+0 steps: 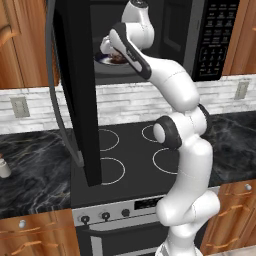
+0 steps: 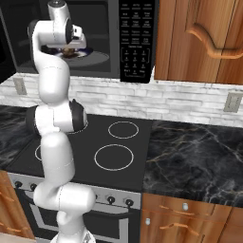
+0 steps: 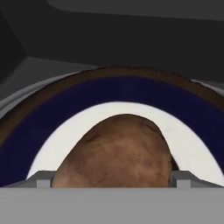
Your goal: Retrieve the reheated potato from the microwave, then place the potato, cheese, and condiment on the cutting board.
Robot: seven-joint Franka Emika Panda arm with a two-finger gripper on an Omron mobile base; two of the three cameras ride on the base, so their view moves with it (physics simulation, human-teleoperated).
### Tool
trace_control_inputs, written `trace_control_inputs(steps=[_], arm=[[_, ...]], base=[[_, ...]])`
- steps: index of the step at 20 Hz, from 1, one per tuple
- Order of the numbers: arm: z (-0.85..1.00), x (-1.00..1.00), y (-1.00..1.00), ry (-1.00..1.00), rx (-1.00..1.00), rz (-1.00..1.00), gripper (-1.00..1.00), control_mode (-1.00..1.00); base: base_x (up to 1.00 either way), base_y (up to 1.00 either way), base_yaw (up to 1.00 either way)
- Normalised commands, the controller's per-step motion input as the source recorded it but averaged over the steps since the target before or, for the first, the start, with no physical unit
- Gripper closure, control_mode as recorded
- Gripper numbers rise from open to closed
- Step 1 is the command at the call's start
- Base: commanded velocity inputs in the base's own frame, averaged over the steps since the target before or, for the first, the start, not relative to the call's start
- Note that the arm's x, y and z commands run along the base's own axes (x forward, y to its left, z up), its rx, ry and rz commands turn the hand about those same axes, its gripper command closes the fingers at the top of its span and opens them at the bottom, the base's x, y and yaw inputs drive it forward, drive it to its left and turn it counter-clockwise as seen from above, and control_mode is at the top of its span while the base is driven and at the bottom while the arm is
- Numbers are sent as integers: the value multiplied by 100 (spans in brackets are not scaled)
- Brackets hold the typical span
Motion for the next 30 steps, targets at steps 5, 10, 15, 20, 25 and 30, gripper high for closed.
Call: trace_control_inputs(steps=[5,10,15,20,25,30], arm=[[-21,-48,0,-12,0,0,100,-100],[-23,-31,-6,-7,3,0,100,-100],[-35,-48,-11,-13,3,0,100,-100],[-8,-40,-8,-10,7,0,100,-100],[3,-44,-13,-3,9,0,100,-100],[27,-22,-9,0,5,0,100,-100]], base=[[0,0,0],[0,0,0],[0,0,0],[0,0,0],[0,0,0],[0,0,0]])
